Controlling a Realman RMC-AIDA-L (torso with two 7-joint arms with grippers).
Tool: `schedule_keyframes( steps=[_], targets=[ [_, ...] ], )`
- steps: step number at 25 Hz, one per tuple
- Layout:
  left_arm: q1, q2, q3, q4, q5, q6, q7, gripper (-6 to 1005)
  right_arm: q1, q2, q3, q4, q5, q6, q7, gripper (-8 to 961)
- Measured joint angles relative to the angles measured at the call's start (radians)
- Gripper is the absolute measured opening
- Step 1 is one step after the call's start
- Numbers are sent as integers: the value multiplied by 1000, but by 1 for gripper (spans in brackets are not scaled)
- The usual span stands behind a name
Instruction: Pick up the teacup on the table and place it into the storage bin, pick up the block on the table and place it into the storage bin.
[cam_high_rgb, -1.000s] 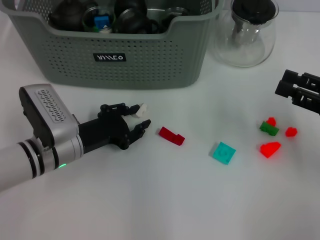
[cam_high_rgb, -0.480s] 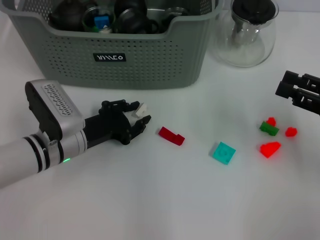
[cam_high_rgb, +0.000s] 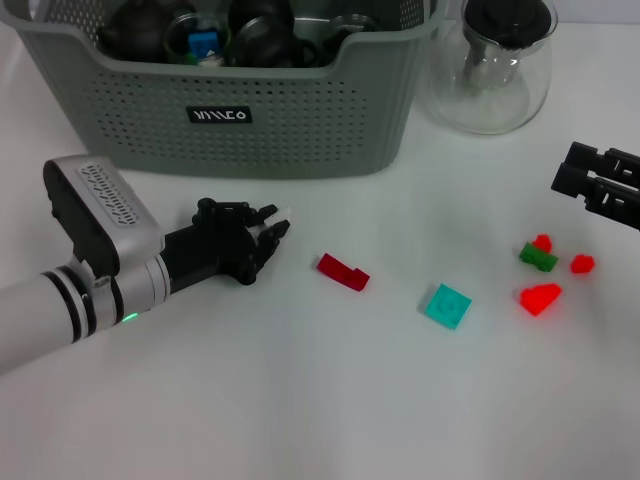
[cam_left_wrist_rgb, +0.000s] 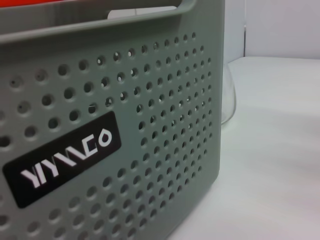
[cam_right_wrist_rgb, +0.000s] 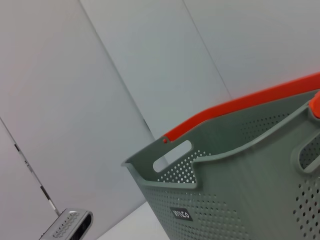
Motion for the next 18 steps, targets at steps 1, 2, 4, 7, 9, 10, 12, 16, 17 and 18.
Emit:
schedule_keyframes(
  steps=[1,2,4,7,9,10,12,16,17,18],
  targets=[
    [1,0,0,1,0,0,0,327,0,0,0,0,0,0,1,615],
    [2,0,0,2,0,0,-1,322,1,0,0,0,0,0,1,615],
    [5,1,0,3,0,0,-3,312,2,0,1,0,0,0,2,615],
    [12,3,1,16,4,7,-36,253,3,0,2,0,0,0,2,615],
    [22,5,3,38,8,28,-78,156,3,0,2,0,0,0,2,615],
    [30,6,5,52,8,49,-100,156,3,0,1,0,0,0,2,615],
    [59,8,9,109,9,131,-172,155,3,0,2,0,0,-2,2,615],
    [116,13,12,264,29,334,-383,155,2,0,6,0,0,-4,2,616],
    [126,16,11,307,33,388,-445,155,2,0,6,0,0,-4,2,616],
    [133,21,9,341,36,446,-500,155,2,0,6,0,0,-4,2,616]
  ],
)
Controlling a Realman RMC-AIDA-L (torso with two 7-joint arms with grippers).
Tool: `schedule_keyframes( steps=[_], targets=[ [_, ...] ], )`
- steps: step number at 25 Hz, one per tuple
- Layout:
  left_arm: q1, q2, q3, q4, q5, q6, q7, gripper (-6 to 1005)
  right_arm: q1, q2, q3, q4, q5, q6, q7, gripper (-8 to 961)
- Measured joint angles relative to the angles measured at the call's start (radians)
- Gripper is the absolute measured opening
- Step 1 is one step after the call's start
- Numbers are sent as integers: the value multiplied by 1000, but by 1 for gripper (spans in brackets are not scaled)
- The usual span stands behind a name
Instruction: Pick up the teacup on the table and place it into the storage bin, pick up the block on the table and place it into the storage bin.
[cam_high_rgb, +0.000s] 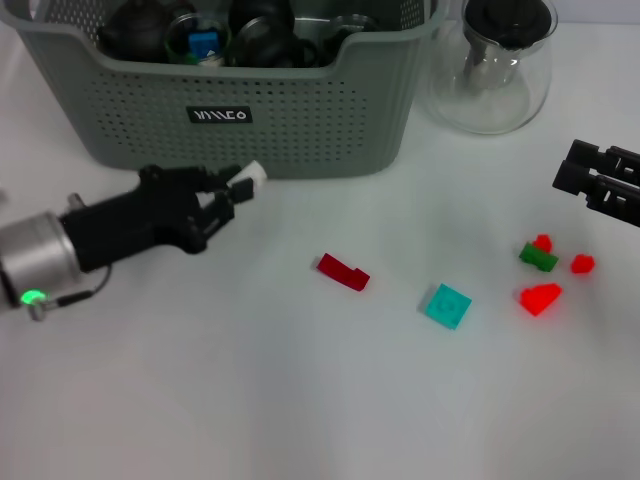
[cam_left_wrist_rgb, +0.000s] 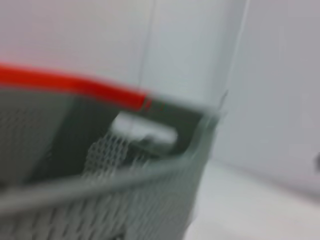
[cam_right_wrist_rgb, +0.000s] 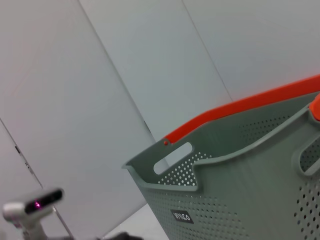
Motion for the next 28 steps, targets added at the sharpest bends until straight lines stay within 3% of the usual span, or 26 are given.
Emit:
schedule_keyframes(
  steps=[6,10,12,15,18,21,23,28],
  targets=[
    [-52,56,-87,130,-11,353,-295,156,8,0,-6,0,0,2,0,616],
    [-157,86,-147,225,-21,401,-491,156,9,0,-7,0,0,3,0,616],
    [-199,97,-143,271,-19,356,-554,156,9,0,-7,0,0,3,-2,616],
    [-288,133,-92,351,20,198,-693,155,7,0,-7,0,-1,3,-5,616],
    [-376,190,46,389,126,-8,-874,155,3,0,-8,-2,-2,4,-8,615],
    [-436,211,142,394,284,-153,-997,155,3,0,-8,-2,-2,4,-9,615],
    [-481,209,216,394,455,-260,-1101,155,7,0,-8,-1,-2,4,-10,615],
    [-540,177,315,364,721,-356,-1266,156,14,0,-8,0,-2,4,-10,615]
  ],
)
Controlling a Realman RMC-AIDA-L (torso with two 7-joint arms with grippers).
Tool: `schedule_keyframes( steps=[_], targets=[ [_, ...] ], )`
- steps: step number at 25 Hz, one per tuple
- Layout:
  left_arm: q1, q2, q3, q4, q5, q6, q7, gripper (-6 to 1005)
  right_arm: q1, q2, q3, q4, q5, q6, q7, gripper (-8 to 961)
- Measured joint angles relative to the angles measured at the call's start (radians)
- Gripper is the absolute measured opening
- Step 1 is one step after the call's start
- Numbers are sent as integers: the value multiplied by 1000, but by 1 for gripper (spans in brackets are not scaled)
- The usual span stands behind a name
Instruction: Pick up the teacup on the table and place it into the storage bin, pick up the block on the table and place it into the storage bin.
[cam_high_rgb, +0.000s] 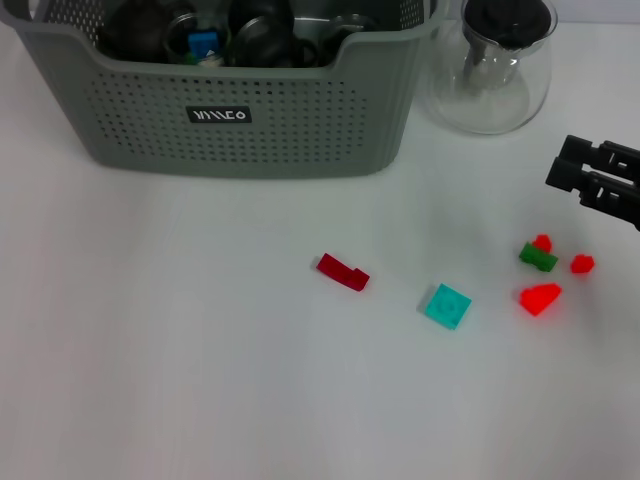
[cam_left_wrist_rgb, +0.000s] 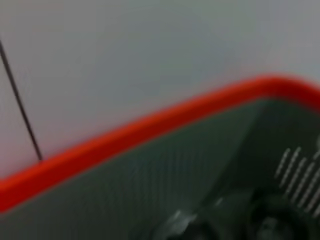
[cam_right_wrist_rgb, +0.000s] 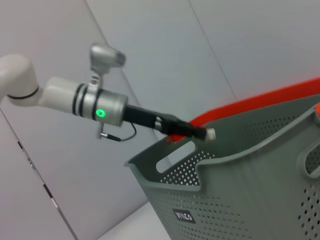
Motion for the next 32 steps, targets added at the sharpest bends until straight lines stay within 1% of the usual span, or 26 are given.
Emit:
schedule_keyframes(
  steps=[2,3,4,6,9,11,12,14,15,16,17,18,19,20,22,23,25,26,27,28,30,32],
  targets=[
    [-20,-22,11,-14,93,-28,-59,156,3,0,0,0,0,0,0,616],
    [-24,-28,12,-17,120,-38,-73,156,4,0,0,0,0,0,0,616],
    [-28,-41,13,-18,163,-60,-91,176,5,0,0,0,0,0,0,616],
    [-30,-59,14,-16,204,-85,-106,216,6,0,0,0,0,1,0,616],
    [-24,-79,-1,8,203,-101,-111,276,6,0,0,0,0,4,0,615],
    [10,-99,-24,77,160,-102,-104,315,6,0,0,0,0,4,0,615],
    [37,-111,-29,126,125,-97,-94,335,5,0,0,0,0,4,0,615],
    [128,-141,-33,262,-9,-74,-41,375,5,0,0,0,0,5,0,615],
    [180,-156,-34,330,-98,-50,8,394,4,1,1,0,0,5,0,615],
    [251,-173,-34,407,-217,-15,72,414,4,2,2,0,0,5,0,615],
    [319,-183,-33,466,-353,33,144,434,4,2,2,0,0,5,0,615],
    [360,-186,-34,490,-429,68,189,454,4,2,2,0,0,5,0,615],
    [433,-192,-40,522,-572,140,266,473,4,2,1,0,0,5,0,615],
    [496,-193,-57,531,-691,216,343,493,4,2,0,0,0,5,0,615],
    [559,-196,-117,497,-834,361,467,653,4,1,0,-1,0,6,3,615],
    [580,-197,-163,444,-891,449,545,733,4,1,0,-1,0,6,4,615],
    [597,-195,-236,332,-934,574,675,763,5,0,0,-1,-3,7,8,616],
    [598,-192,-266,271,-925,609,741,777,5,0,0,-1,-5,7,12,616],
    [600,-189,-301,174,-888,649,845,792,5,0,0,-2,-8,7,18,616],
    [601,-189,-308,139,-864,656,885,791,6,0,1,-5,-14,7,29,616],
    [604,-188,-325,6,-781,660,1024,789,13,-2,1,-8,-27,7,51,616],
    [603,-191,-321,-112,-719,625,1139,788,21,-7,2,-9,-40,7,77,616]
  ],
)
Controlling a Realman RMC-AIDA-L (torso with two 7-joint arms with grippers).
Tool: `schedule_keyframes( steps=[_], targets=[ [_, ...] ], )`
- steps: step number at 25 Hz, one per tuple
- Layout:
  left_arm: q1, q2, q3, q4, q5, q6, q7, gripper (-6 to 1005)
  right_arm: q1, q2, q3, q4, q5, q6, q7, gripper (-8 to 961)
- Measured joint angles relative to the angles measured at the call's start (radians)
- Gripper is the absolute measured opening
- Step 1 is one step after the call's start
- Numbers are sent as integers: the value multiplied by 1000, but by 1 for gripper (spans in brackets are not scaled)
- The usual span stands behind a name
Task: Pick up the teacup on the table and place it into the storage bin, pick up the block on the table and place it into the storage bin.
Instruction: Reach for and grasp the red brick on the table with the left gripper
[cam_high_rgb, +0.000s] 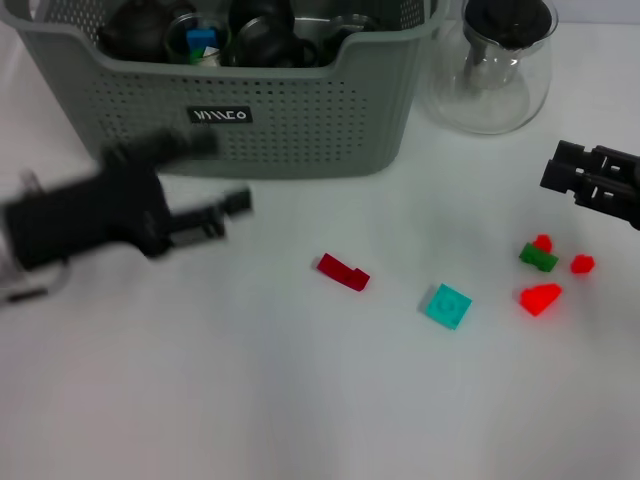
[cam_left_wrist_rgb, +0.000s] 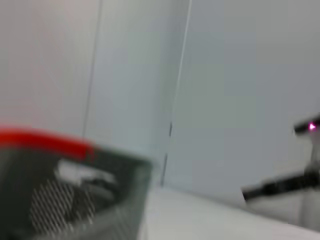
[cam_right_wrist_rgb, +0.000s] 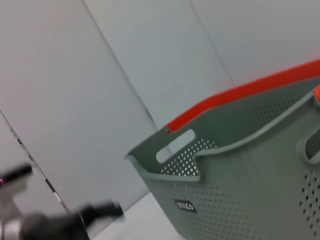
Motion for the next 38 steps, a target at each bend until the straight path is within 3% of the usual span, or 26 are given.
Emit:
schedule_keyframes(
  steps=[5,11,23,38],
  targets=[
    [-32,-3,32,-289,47,-152,238,788,9,-6,7,0,-9,0,23,616],
    [-90,-4,122,-461,61,-287,334,787,13,-9,8,0,-9,1,34,615],
    [-153,-8,141,-527,52,-442,453,784,9,-9,8,4,-11,3,28,616],
    [-245,-6,150,-569,63,-579,454,761,7,-8,0,9,-11,23,24,616]
  ],
)
